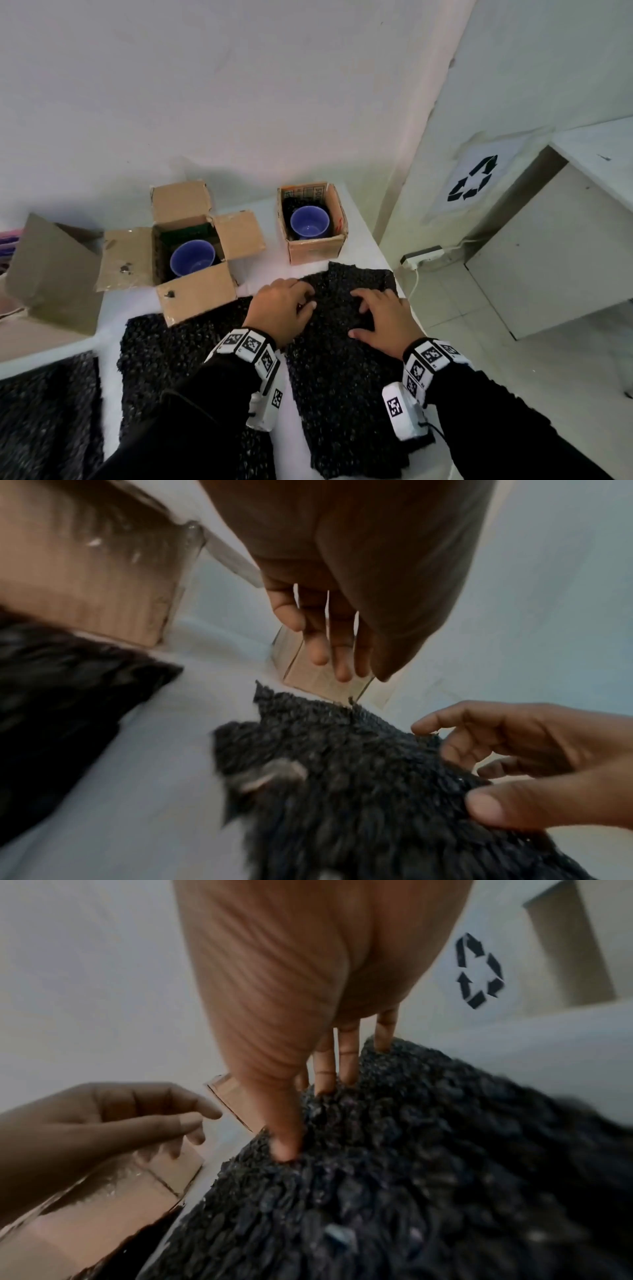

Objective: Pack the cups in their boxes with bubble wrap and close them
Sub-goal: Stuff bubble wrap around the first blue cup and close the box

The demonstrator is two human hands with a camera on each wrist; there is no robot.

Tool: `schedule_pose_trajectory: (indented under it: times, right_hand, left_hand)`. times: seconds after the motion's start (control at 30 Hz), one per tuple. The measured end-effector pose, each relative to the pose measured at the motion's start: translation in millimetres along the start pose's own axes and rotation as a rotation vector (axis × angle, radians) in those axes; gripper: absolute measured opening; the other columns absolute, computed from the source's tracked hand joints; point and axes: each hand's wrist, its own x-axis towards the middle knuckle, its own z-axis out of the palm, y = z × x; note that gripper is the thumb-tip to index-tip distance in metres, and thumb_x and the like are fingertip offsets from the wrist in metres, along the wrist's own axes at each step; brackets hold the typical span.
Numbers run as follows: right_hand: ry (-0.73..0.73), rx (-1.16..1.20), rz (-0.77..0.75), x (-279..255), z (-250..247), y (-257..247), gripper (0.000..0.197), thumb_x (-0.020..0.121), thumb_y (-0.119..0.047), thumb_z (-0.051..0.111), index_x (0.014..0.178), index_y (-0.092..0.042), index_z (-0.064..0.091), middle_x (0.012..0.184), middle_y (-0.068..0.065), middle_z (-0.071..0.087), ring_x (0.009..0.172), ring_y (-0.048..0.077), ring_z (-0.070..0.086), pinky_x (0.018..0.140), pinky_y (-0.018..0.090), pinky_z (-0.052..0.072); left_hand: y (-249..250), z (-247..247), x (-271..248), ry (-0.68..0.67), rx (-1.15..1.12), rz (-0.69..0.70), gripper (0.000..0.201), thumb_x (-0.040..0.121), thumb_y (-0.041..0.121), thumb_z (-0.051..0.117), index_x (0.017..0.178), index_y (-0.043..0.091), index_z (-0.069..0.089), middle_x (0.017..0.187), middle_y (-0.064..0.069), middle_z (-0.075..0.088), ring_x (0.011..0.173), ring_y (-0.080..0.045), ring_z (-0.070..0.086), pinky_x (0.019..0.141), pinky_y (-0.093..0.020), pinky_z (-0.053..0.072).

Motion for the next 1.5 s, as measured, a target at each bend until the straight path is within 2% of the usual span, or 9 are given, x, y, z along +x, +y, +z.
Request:
schedule_pose_trajectory:
  times: [0.33, 0.53, 0.7, 0.9, 1.0, 1.13, 1.27, 1.37, 1.5]
  right_hand:
    - [0.186, 0.763, 0.127, -9.1, -19.3, -21.3, 0.01, 0.093, -0.023, 0.062, 0.095, -0.014, 0.059, 0.092, 0.003, 0.066, 0.092, 0.02, 0.062, 0.085, 0.031, 0.046]
    - [0.249, 1.017, 0.085, -10.7, -44.3, -38.2, 0.061, 0.089, 0.01, 0.045, 0.116, -0.045, 0.051, 0.119, -0.001, 0.064, 0.109, 0.011, 0.059, 0.1, 0.027, 0.045]
    - [0.294, 0.732, 0.116, -1.5, -53.4, -37.0, 0.043, 0.079, 0.008, 0.045, 0.106, -0.012, 0.071, 0.109, 0.007, 0.068, 0.105, 0.021, 0.06, 0.092, 0.025, 0.043]
    - [0.03, 1.404, 0.293, 3.8, -64.3, -42.1, 0.04, 0.076, -0.043, 0.064, 0.077, -0.003, 0.064, 0.075, 0.016, 0.06, 0.074, 0.027, 0.056, 0.076, 0.036, 0.044]
    - [-0.144, 1.144, 0.242, 12.4, -67.1, -37.5, 0.067, 0.061, -0.081, 0.066, 0.069, -0.015, 0.067, 0.079, 0.005, 0.069, 0.078, 0.021, 0.065, 0.081, 0.035, 0.047]
    - [-0.244, 0.95, 0.062, 17.7, -60.4, -43.6, 0.06, 0.04, -0.06, 0.091, 0.072, -0.02, 0.058, 0.073, 0.0, 0.06, 0.07, 0.014, 0.055, 0.073, 0.032, 0.045]
    - [-0.46, 0.849, -0.007, 21.6, -71.2, -47.3, 0.05, 0.064, -0.013, 0.087, 0.108, -0.01, 0.064, 0.101, 0.004, 0.071, 0.094, 0.018, 0.067, 0.092, 0.033, 0.052]
    - [-0.444, 0.492, -0.077, 28.9, -89.1, -52.8, 0.016, 0.081, -0.011, 0.069, 0.093, -0.021, 0.069, 0.085, -0.006, 0.068, 0.082, 0.013, 0.064, 0.078, 0.023, 0.049]
    - [-0.365, 0.331, -0.104, 47.7, -99.7, -55.0, 0.041, 0.091, -0.008, 0.049, 0.129, -0.024, 0.054, 0.116, -0.004, 0.06, 0.107, 0.013, 0.054, 0.094, 0.025, 0.041]
  left_hand:
    - [24.8, 3.2, -46.2, -0.034, -0.535, -0.276, 0.123, 0.057, 0.076, 0.072, 0.148, 0.037, 0.0, 0.142, 0.001, 0.046, 0.13, -0.016, 0.044, 0.111, -0.041, 0.035]
    - [22.8, 5.3, -38.8, 0.01, -0.623, -0.305, 0.027, 0.092, 0.018, 0.06, 0.119, 0.021, 0.054, 0.101, -0.002, 0.067, 0.098, -0.024, 0.064, 0.079, -0.028, 0.048]
    - [26.7, -17.7, -30.9, 0.003, -0.658, -0.192, 0.048, 0.085, -0.004, 0.042, 0.117, 0.029, 0.053, 0.102, -0.004, 0.067, 0.091, -0.02, 0.062, 0.081, -0.028, 0.049]
    - [27.1, -47.7, -23.0, 0.026, -0.65, -0.128, 0.031, 0.083, 0.054, 0.045, 0.076, 0.029, 0.062, 0.081, -0.001, 0.054, 0.081, -0.012, 0.054, 0.073, -0.021, 0.038]
    - [26.3, -59.5, -17.5, 0.06, -0.526, -0.043, 0.021, 0.091, 0.036, 0.059, 0.083, 0.019, 0.07, 0.081, 0.004, 0.054, 0.078, -0.003, 0.054, 0.073, -0.019, 0.039]
    - [22.5, -68.1, -8.4, 0.106, -0.511, 0.065, 0.018, 0.085, 0.012, 0.068, 0.097, 0.025, 0.069, 0.088, 0.014, 0.057, 0.085, 0.003, 0.056, 0.079, -0.01, 0.041]
    - [11.5, -79.5, 0.8, -0.004, -0.471, -0.021, 0.03, 0.082, 0.026, 0.073, 0.109, 0.032, 0.063, 0.094, 0.008, 0.063, 0.088, -0.004, 0.06, 0.082, -0.02, 0.049]
    - [5.1, -88.9, 10.3, -0.246, -0.282, -0.048, 0.026, 0.082, 0.038, 0.072, 0.105, 0.025, 0.07, 0.092, 0.01, 0.063, 0.088, -0.009, 0.062, 0.08, -0.026, 0.05]
    - [3.5, -88.2, 26.2, -0.251, -0.125, -0.014, 0.021, 0.093, 0.032, 0.056, 0.112, 0.023, 0.061, 0.095, 0.009, 0.058, 0.096, -0.017, 0.059, 0.084, -0.027, 0.044]
